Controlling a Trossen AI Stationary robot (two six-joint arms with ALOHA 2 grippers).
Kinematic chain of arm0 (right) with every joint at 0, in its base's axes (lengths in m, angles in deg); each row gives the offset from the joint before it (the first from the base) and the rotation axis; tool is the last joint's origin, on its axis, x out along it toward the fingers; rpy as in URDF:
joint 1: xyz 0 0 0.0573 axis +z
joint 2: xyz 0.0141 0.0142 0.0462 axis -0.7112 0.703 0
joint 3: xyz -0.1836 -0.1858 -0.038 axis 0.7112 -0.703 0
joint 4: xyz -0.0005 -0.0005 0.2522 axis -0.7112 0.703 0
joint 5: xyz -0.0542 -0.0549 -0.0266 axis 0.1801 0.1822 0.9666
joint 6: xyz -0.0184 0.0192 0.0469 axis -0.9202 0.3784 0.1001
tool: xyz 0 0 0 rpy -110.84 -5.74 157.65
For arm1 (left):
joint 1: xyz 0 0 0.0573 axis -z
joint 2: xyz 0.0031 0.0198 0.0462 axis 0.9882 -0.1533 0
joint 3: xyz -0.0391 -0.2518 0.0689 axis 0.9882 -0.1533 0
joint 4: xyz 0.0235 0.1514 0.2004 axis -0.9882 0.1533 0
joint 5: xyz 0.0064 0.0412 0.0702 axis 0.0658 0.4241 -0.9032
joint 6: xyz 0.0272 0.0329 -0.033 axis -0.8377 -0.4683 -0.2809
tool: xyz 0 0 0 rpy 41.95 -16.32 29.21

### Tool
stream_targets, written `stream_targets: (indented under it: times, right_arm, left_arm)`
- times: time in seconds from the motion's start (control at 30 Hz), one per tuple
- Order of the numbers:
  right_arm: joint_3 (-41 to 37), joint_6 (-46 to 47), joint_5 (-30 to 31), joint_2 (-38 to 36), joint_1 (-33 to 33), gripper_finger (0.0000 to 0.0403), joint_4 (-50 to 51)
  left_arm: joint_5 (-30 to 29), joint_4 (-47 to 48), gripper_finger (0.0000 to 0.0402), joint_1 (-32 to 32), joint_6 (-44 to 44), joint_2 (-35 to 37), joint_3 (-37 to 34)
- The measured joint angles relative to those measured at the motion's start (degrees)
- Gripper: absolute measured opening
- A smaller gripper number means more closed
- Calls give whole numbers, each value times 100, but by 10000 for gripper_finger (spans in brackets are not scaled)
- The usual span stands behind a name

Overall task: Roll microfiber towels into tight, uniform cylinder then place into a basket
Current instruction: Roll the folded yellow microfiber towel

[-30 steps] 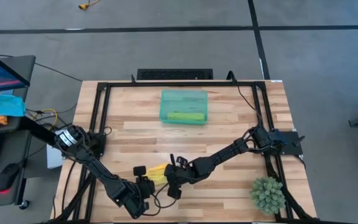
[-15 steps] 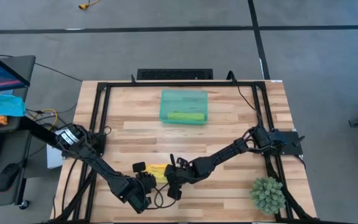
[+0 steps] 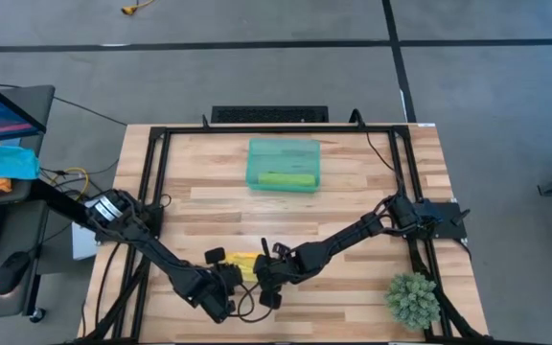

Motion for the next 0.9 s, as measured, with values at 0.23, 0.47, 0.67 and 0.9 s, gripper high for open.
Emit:
stream_targets:
  times: [0.23,0.47,0.67,0.9]
  right_arm:
    - [-1,-135,33,-118,0,116,364]
    - [-18,-362,34,-347,63,116,763]
    - [-3,-1296,345,-470,455,116,621]
    - [-10,-2844,1596,-463,1098,116,14]
  left_arm:
    - [-57,-432,113,11,169,31,-417]
    - [-38,-505,113,8,43,21,-432]
    - [0,-534,113,4,69,15,-440]
    - [9,-557,113,2,91,13,-445]
